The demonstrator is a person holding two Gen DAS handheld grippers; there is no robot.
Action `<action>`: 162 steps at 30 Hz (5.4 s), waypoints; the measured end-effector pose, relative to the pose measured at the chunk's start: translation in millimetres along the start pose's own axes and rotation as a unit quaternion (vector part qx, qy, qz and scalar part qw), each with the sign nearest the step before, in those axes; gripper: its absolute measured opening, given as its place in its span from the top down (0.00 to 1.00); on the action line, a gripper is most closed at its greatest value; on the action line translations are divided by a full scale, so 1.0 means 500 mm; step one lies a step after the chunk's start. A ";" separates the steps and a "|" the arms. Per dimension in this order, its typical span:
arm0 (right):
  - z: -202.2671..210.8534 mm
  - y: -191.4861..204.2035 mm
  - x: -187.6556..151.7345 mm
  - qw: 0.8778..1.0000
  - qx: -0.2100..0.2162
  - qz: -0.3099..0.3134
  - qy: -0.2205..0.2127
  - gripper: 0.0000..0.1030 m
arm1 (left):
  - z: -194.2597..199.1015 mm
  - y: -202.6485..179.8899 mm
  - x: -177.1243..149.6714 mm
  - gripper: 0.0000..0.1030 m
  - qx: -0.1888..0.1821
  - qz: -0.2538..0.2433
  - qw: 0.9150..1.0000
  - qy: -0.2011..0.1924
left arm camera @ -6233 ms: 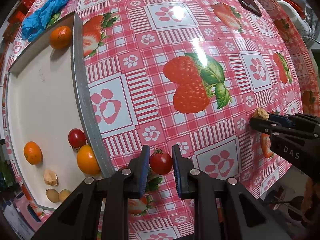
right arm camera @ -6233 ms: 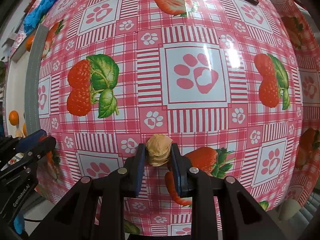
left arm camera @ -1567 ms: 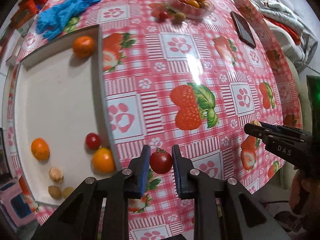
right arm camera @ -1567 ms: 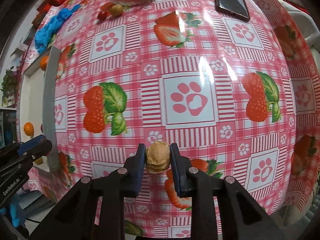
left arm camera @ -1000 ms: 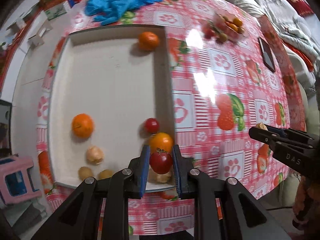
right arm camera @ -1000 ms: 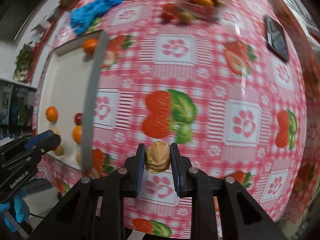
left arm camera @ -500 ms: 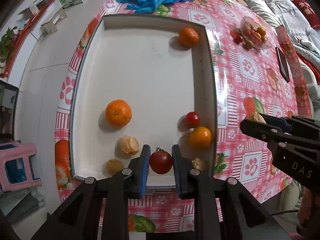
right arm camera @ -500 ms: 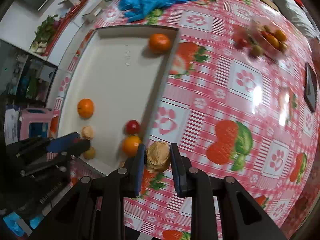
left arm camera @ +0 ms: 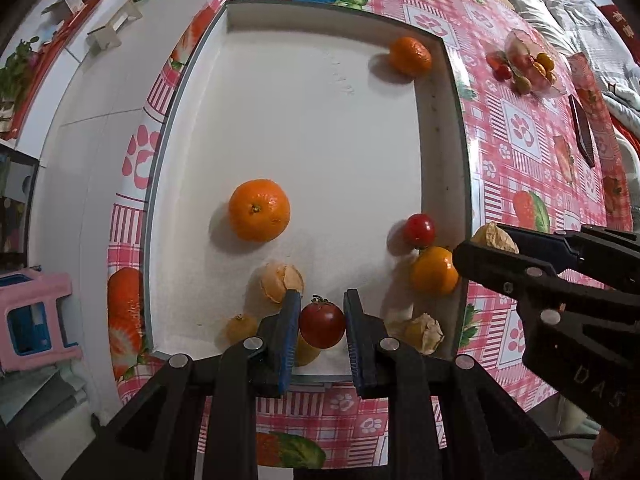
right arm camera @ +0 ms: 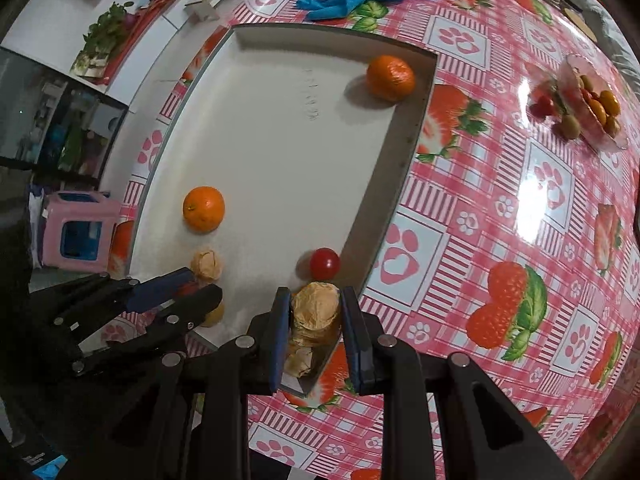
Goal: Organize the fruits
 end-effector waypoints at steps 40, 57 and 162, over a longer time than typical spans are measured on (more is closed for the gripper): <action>0.009 0.002 0.024 1.000 0.004 0.006 0.016 0.21 | 0.023 -0.010 0.013 0.00 0.064 -0.030 0.997 -0.004; 0.055 -0.021 0.026 0.999 -0.030 0.020 -0.013 0.00 | 0.040 -0.014 0.001 0.00 0.057 -0.040 0.998 0.003; 0.089 -0.015 -0.014 0.995 -0.088 0.043 -0.021 0.00 | 0.064 -0.039 -0.028 0.00 0.073 -0.104 0.992 0.013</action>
Point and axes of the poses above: each gripper's, at about its wrist camera, not at the fingertips, and z roughly against the way its jaws point, y to its left, x to its top, the point moved 5 cm from there along -z, roughly the way its jaws point, and after that the axes turned 12 degrees about -z, right-handed, at the moved point
